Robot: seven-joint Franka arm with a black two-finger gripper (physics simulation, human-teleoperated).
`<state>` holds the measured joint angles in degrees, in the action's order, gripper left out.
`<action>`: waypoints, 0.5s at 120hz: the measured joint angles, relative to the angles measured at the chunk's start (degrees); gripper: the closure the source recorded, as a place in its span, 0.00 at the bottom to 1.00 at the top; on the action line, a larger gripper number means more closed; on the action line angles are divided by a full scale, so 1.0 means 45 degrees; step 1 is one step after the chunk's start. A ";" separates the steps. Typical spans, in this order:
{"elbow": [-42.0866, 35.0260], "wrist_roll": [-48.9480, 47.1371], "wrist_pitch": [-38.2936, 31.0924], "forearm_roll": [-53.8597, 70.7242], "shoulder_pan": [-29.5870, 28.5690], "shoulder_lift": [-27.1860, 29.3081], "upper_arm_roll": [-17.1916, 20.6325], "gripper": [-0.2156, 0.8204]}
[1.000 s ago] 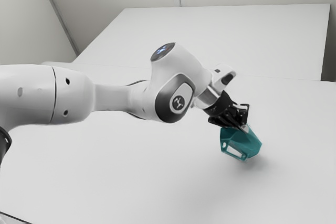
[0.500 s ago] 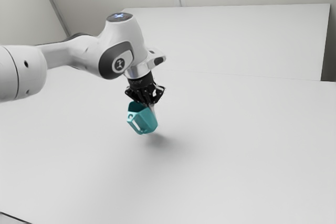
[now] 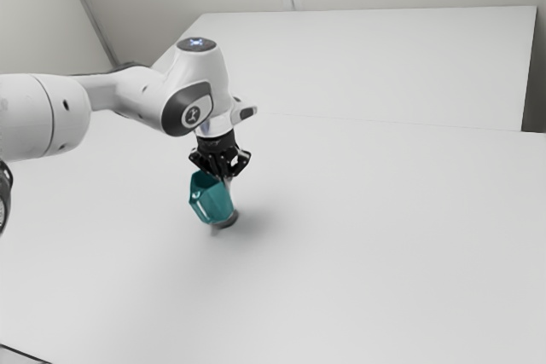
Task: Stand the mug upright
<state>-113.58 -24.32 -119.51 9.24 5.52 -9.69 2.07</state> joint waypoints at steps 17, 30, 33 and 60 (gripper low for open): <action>0.0000 -0.0042 0.0040 0.0014 0.0002 -0.0170 -0.0026 0.97; 0.0000 -0.0055 0.0085 -0.0003 0.0010 -0.0229 -0.0026 0.92; 0.0005 -0.0050 0.0109 -0.0017 0.0009 -0.0233 -0.0020 0.88; 0.0297 -0.0018 0.0618 -0.0499 0.0020 -0.0066 0.0019 0.47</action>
<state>-112.24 -24.40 -116.73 6.99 5.61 -9.99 2.15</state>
